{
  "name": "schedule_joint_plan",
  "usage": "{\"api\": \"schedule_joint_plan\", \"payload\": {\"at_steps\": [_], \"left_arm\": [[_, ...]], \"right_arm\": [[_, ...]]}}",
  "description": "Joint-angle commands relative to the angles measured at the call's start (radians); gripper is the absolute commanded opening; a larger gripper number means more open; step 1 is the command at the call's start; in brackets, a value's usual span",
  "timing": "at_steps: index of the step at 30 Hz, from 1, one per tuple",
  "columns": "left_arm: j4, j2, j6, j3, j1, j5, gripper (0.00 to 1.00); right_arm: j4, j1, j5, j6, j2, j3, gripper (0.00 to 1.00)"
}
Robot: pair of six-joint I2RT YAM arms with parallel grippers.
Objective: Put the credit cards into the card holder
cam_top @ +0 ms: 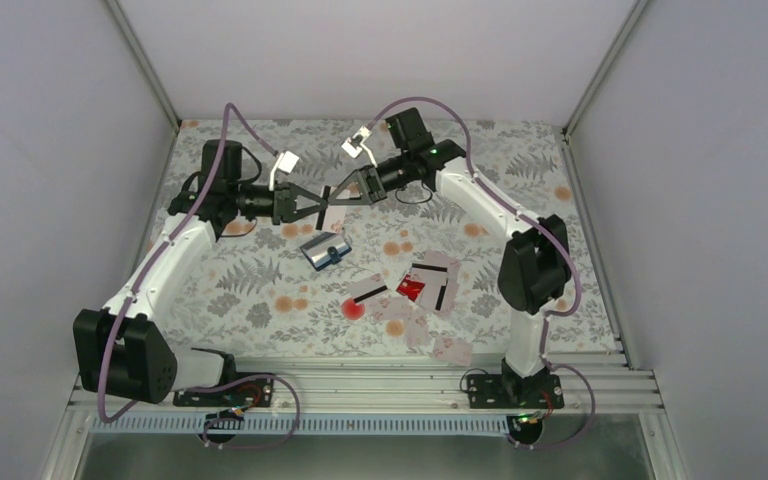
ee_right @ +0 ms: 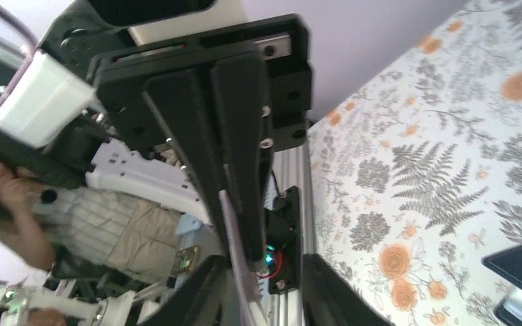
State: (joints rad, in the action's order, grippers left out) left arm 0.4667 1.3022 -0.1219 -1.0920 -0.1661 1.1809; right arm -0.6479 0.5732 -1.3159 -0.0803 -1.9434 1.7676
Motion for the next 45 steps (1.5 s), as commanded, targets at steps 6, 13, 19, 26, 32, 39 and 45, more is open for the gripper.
{"api": "schedule_joint_plan", "payload": {"at_steps": [6, 13, 19, 26, 32, 39, 45], "left_arm": [[0.108, 0.000, 0.001, -0.097, -0.001, -0.371, 0.02], [0.234, 0.119, -0.041, -0.134, 0.000, -0.960, 0.02], [0.219, 0.300, -0.037, -0.171, -0.001, -1.027, 0.02], [0.206, 0.504, 0.003, -0.207, -0.011, -0.958, 0.02], [0.204, 0.565, 0.020, -0.191, -0.027, -0.898, 0.02], [0.197, 0.540, 0.028, -0.103, -0.042, -0.840, 0.02], [0.204, 0.486, -0.022, -0.038, -0.052, -0.758, 0.02]], "right_arm": [[0.000, 0.002, 0.425, -0.250, 0.107, -0.136, 0.61], [-0.028, 0.003, 0.652, -0.461, 0.121, -0.289, 0.62], [-0.057, 0.038, 0.540, -0.413, 0.021, -0.220, 0.64], [-0.097, 0.128, 0.446, -0.347, -0.174, -0.169, 0.64], [-0.046, 0.137, 0.456, -0.367, -0.256, -0.166, 0.64], [-0.024, 0.113, 0.524, -0.362, -0.318, -0.144, 0.63], [-0.017, 0.035, 0.558, -0.359, -0.329, -0.116, 0.63]]}}
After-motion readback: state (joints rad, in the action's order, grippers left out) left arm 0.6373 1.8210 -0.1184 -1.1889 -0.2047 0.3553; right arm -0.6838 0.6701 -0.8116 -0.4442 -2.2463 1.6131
